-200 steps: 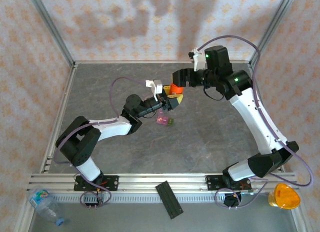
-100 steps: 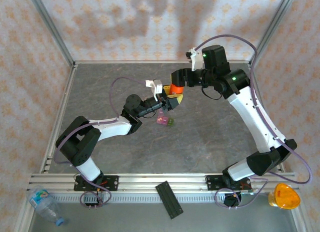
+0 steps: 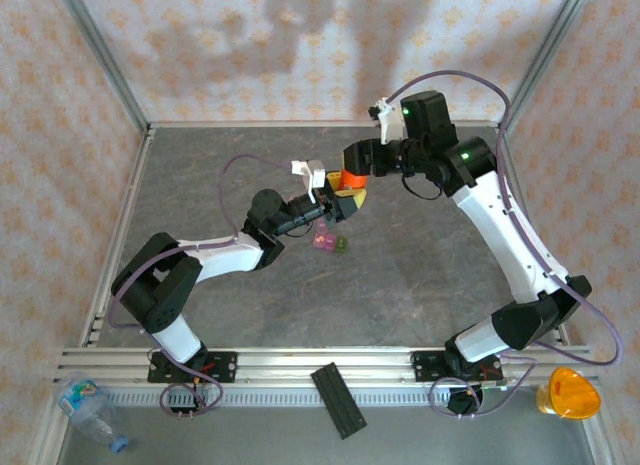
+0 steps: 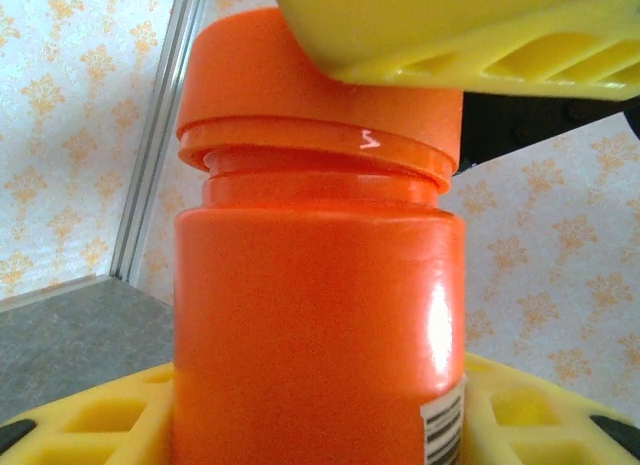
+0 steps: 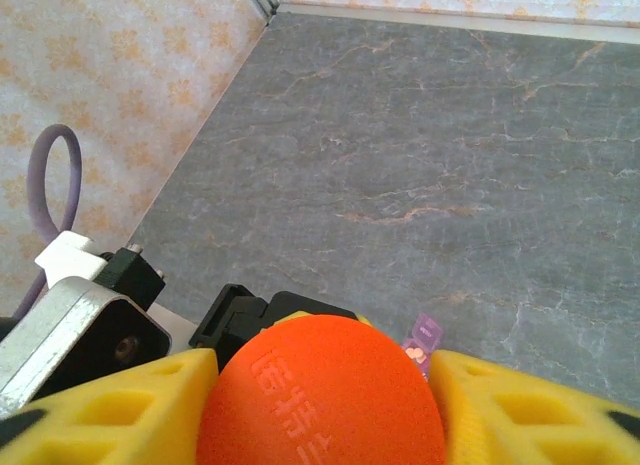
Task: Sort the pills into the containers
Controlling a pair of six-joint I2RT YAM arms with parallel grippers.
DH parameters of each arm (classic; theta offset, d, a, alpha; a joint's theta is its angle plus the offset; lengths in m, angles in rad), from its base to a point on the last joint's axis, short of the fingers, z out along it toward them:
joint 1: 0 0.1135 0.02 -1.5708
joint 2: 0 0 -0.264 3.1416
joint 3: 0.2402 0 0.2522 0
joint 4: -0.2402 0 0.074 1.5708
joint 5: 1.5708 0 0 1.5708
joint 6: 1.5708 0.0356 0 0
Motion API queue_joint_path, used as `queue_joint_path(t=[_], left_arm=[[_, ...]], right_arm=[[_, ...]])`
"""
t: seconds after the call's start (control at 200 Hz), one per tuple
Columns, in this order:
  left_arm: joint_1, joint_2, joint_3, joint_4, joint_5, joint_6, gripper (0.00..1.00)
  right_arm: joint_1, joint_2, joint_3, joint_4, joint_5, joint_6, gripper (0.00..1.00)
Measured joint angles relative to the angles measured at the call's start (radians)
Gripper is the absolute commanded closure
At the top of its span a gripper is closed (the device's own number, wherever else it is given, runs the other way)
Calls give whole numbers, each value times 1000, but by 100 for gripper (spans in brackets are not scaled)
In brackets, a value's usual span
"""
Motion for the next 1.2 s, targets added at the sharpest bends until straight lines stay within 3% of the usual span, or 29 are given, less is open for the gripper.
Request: queue_joint_path(t=[0.175,0.671,1.201], left_arm=[[4,0,0,-3,6,-1,100],[19,0,-45,-16,25,86,100],[18,-11,-77,-34,7,92,100]], right_arm=[[0,11,18,-17,-2,-5,59],[-3,97,102,-143,-37,-62,61],[-2,-78,-246,196,-29,123,64]])
